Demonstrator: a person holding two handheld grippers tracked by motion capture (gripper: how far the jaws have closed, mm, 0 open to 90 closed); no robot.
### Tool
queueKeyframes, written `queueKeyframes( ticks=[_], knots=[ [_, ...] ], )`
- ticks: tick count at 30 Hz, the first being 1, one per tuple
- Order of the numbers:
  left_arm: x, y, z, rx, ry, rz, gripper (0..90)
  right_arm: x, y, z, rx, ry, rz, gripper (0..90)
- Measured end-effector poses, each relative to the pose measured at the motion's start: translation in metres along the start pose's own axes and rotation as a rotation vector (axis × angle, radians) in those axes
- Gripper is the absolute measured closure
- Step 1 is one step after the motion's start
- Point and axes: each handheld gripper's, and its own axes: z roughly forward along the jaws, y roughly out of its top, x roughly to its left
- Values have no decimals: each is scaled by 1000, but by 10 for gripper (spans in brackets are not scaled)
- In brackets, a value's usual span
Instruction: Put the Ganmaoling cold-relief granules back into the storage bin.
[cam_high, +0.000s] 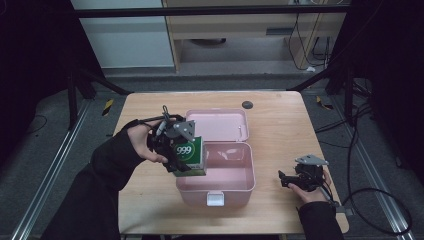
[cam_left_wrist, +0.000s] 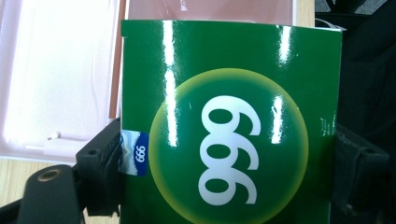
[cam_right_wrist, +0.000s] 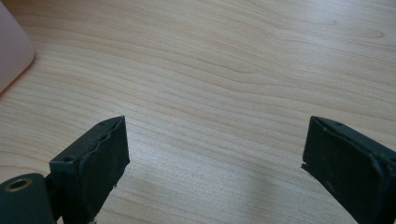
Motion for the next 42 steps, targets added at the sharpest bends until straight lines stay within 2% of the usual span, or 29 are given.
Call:
queueKeyframes(
  ticks=[12,20,42],
  knots=[
    [4,5,15,14,-12,4,150,0,0,0,-3,1,-1,72],
    [5,5,25,7,-21,6,150,1,0,0,-3,2,-3,72],
    [7,-4,64,40,-48,-8,149,1,0,1,1,2,-14,71]
  ],
)
